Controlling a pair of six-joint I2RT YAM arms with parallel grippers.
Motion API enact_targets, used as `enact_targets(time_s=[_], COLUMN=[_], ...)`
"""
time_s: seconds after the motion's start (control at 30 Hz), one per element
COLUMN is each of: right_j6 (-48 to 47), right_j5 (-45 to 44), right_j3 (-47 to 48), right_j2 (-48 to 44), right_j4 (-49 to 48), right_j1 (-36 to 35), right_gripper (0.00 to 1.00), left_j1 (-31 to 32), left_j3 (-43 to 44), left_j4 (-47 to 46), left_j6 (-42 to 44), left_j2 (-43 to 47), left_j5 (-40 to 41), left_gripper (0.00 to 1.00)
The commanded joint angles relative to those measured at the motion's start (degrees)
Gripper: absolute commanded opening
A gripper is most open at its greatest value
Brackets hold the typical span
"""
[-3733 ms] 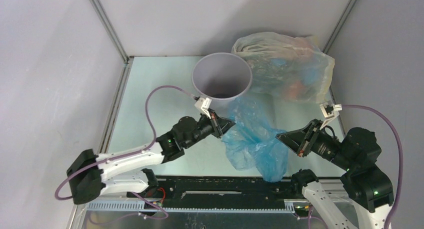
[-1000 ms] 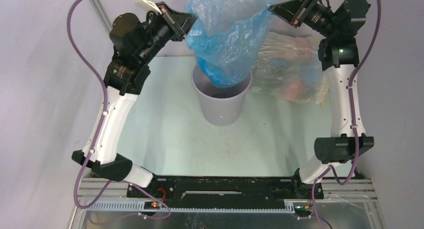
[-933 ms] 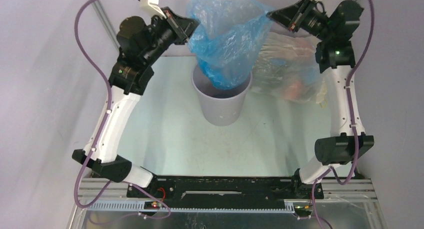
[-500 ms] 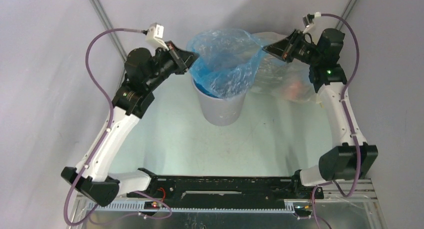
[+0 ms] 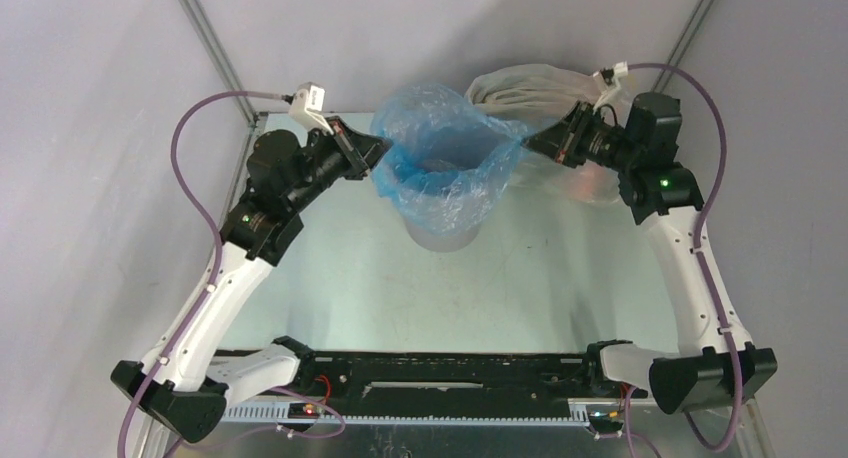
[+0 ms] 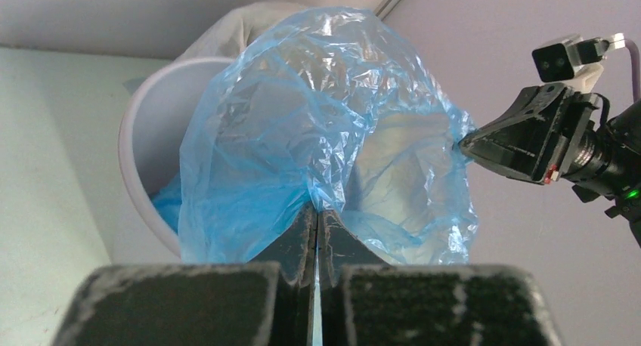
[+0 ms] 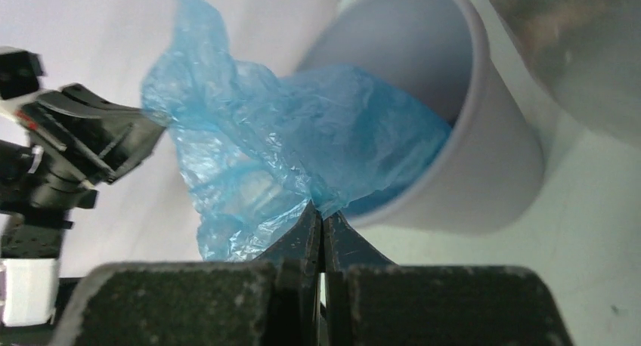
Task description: Put the trash bags into the trash bin
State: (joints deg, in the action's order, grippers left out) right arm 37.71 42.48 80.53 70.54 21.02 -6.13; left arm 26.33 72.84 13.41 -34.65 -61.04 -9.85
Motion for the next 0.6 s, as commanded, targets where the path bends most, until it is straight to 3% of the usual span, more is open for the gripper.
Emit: enact_targets(time_s=[0.0,0.23,0.37,0.43,0.57], right_j6=[-7.17,-10.55,-11.81,-12.91,-17.93], right_j5=[-7.61,-14.42,-19.2,-21.01,-23.92], right_j3=[-2.8,-8.24,-10.15,-11.08,-12.33], right_j2=[-3.94,-4.96,-4.06,-4.11,-6.06], right_j4=[9.44,10.35,7.54,6.26,5.93], right_j1=[-2.57,-6.6,-6.74,-7.0,-9.18], right_gripper=[0.0,0.05,0.12,0.2,0.6], left_j1=[-0.2,-0.29,-0.31,-0.31,-0.31], left_j3=[-3.47,-11.54,-15.8,-17.58,-18.69], left_j4=[-0.15,1.05,-3.3,-6.35,-9.18], left_j6=[-0.68,1.47,2.29,2.35,2.52], left_j2=[3.48,5.8,6.24,6.01,5.43], left_j5=[-1.52,4.41,9.62,9.49,8.98], left_gripper=[0.0,0.0,0.0,0.0,0.0])
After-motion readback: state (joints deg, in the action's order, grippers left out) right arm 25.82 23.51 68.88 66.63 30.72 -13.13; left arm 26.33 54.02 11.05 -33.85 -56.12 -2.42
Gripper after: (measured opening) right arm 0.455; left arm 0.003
